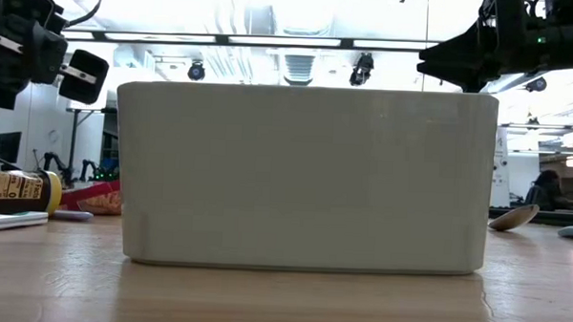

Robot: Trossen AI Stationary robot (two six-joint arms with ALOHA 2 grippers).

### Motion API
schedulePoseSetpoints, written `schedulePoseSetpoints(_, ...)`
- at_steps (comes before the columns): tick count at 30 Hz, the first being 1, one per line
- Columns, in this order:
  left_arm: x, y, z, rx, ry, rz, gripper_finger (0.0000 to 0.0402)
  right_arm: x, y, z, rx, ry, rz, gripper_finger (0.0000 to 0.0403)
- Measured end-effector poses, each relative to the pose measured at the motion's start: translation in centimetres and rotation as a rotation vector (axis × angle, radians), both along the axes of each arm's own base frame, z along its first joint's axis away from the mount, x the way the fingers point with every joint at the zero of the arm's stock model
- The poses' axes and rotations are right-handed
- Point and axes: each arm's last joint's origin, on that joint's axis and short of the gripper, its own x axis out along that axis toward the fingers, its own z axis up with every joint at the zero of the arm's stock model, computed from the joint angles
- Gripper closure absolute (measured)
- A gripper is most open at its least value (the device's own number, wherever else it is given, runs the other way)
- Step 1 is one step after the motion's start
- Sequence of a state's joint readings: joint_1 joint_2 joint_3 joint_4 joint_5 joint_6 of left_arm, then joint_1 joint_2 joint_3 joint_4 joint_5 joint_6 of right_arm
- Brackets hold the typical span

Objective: Pick & Place Food Item
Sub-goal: Put the red noodle pack into the white bin

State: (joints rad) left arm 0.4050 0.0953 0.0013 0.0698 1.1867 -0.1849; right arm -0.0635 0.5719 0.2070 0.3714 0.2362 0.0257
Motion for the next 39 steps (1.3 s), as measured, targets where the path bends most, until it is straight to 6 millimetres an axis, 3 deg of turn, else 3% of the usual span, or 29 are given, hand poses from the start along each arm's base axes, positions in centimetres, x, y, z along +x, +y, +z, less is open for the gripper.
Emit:
schedulePoseSetpoints(10,0.4,0.6,0.3,-0.087,0.047,0.244,0.0291,0.0,0.0,0.0,0.0,0.0,0.0,0.0192)
schedulePoseSetpoints(15,0.7,1.3,0.4,-0.341,0.19,0.508,0.0291,0.0,0.0,0.0,0.0,0.0,0.0,0.0192)
schedulePoseSetpoints(21,0.5,1.4,2.3,-0.459,0.213,0.578,0.0291,0.0,0.0,0.0,0.0,0.0,0.0,0.0192)
schedulePoseSetpoints(31,-1.2,1.4,4.4,-0.594,0.728,0.997,0.0291,0.0,0.0,0.0,0.0,0.001,0.0,0.0192)
schedulePoseSetpoints(39,0.7,2.2,6.0,-0.574,0.85,1.023,0.0291,0.0,0.0,0.0,0.0,0.001,0.0,0.0192)
